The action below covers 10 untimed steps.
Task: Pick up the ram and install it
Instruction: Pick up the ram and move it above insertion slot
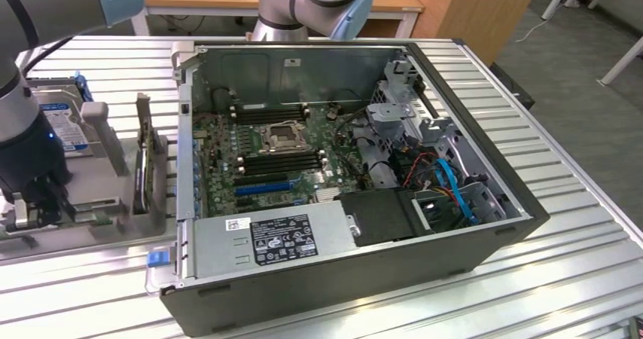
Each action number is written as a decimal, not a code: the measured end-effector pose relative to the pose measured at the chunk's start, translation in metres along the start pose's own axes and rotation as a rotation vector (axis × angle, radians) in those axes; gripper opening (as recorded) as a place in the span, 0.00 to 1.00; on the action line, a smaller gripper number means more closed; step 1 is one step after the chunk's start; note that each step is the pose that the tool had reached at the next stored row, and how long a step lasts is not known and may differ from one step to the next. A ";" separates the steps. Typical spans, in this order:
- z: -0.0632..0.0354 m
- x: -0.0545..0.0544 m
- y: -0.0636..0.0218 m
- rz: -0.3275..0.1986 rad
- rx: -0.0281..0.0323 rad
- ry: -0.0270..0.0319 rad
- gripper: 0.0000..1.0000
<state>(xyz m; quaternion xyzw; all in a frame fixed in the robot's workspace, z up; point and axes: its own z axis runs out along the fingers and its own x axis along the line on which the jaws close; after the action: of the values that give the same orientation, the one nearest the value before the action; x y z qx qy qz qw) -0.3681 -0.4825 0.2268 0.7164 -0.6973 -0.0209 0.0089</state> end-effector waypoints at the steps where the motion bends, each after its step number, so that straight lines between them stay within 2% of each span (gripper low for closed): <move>1: -0.0016 0.000 0.0001 0.000 0.0000 0.0000 0.11; 10: -0.0173 0.000 0.0007 0.000 0.0000 0.0001 0.11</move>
<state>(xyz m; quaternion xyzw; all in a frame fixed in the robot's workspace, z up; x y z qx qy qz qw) -0.3681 -0.4825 0.2440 0.7164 -0.6973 -0.0209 0.0090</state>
